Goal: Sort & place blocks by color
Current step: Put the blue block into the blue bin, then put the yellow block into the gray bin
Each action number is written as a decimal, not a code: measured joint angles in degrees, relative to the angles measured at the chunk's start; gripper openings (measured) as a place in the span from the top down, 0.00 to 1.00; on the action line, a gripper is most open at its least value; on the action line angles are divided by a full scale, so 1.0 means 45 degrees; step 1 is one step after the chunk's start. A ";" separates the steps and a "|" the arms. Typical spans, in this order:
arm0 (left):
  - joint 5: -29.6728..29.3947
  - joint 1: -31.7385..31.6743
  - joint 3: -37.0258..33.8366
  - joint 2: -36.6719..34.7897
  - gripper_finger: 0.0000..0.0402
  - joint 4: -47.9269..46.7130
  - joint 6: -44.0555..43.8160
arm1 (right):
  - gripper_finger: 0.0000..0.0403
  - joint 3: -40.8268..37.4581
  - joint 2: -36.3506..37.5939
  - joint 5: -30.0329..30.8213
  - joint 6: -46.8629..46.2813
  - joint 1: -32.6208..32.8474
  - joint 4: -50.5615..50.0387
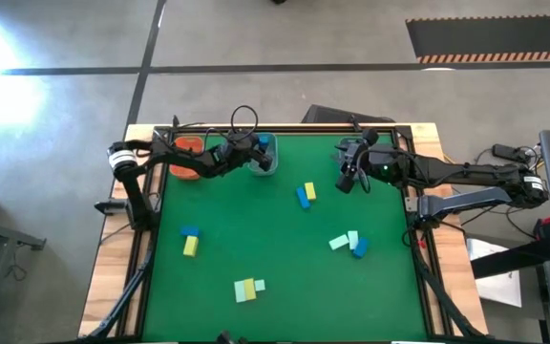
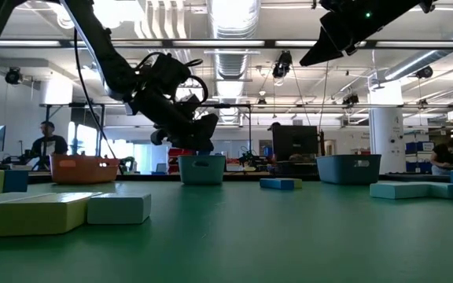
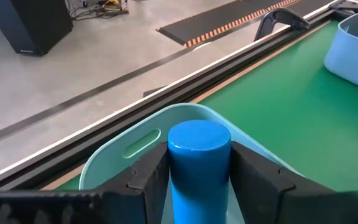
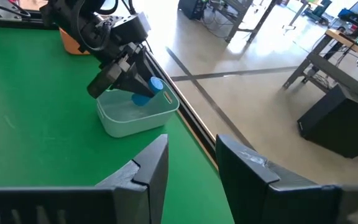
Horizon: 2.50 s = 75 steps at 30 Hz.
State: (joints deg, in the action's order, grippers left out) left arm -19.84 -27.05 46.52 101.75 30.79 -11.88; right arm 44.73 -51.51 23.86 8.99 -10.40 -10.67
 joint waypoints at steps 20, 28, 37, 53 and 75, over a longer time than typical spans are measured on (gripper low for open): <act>0.1248 0.0496 -0.0006 -0.2366 0.53 -0.2562 -0.0251 | 0.69 0.0000 0.0000 -0.0003 -0.0005 0.0000 0.0000; 0.1417 0.2166 0.0074 -0.5870 0.53 -0.8574 -0.0453 | 0.69 -0.0005 -0.0002 0.0000 -0.0007 0.0001 0.0001; 0.2057 0.4378 0.0083 -0.8320 0.53 -1.4614 -0.6777 | 0.69 -0.0005 -0.0005 0.0000 -0.0214 0.0001 0.0001; 0.7595 0.8100 0.0160 -0.6667 0.53 -1.9350 -1.2928 | 0.69 -0.0046 -0.0005 0.0000 -0.0374 0.0001 0.0006; 0.6932 0.9704 -0.0350 -0.5824 0.50 -1.9943 -1.5924 | 0.69 -0.0170 -0.0005 0.0000 -0.0310 0.0001 -0.0006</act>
State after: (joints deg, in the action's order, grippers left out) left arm 11.36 16.62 44.95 75.55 -58.96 -83.54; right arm 43.97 -51.53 23.86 7.60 -10.39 -10.70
